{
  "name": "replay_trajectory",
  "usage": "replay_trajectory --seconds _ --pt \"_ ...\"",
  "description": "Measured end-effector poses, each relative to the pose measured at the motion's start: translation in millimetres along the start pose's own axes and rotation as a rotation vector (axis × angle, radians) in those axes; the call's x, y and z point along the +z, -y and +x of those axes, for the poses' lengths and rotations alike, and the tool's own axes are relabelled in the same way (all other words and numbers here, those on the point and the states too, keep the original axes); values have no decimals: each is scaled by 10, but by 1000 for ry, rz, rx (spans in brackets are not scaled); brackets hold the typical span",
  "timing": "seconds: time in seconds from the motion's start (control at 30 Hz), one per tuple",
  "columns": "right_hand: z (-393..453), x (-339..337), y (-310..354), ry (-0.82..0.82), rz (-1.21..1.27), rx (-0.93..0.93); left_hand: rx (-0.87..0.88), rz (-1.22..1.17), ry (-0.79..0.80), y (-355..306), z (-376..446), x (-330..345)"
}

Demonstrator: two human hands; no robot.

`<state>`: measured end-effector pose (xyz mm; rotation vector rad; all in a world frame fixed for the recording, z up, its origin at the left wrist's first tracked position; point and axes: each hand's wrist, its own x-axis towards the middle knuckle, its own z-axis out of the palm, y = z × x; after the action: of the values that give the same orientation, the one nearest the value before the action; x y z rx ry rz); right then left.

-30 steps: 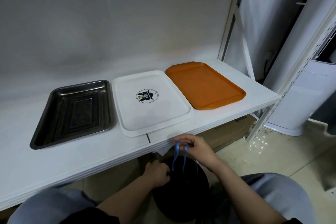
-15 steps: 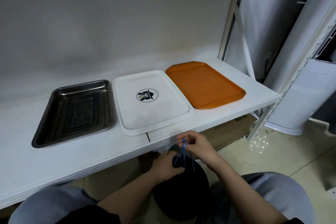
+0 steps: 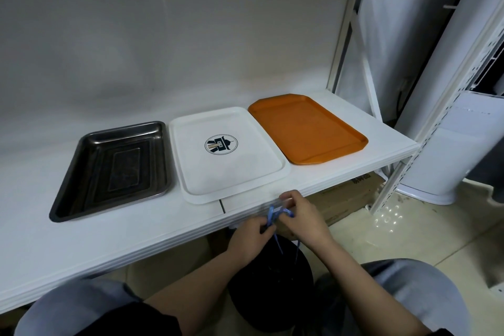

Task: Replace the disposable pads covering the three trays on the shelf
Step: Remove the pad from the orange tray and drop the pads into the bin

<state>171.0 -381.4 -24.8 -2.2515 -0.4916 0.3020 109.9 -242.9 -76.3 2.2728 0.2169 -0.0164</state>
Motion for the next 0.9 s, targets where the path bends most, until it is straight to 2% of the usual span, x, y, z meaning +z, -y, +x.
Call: replay_trajectory --seconds 0.07,0.2,0.27,0.37,0.43,0.57,0.73,0.9 --pt "-14 -37 30 35 -48 63 -28 -1 -12 -22 -17 -21" --pt "-75 -119 65 258 339 215 -25 -25 -16 -47 -23 -36" --pt "-102 -135 49 230 508 199 -16 -36 -44 -59 -37 -57" --pt "-101 -93 47 129 603 193 -10 -72 -91 -56 -56 -81" --pt "-103 -58 66 88 626 186 19 -77 -139 -47 -50 -83" --pt "-114 42 102 131 562 185 44 -86 -240 -89 -40 -99" --pt "-73 115 168 100 576 225 74 -91 -317 -137 -48 -152" --pt "-61 183 166 174 498 190 118 -31 -354 -133 -81 -226"
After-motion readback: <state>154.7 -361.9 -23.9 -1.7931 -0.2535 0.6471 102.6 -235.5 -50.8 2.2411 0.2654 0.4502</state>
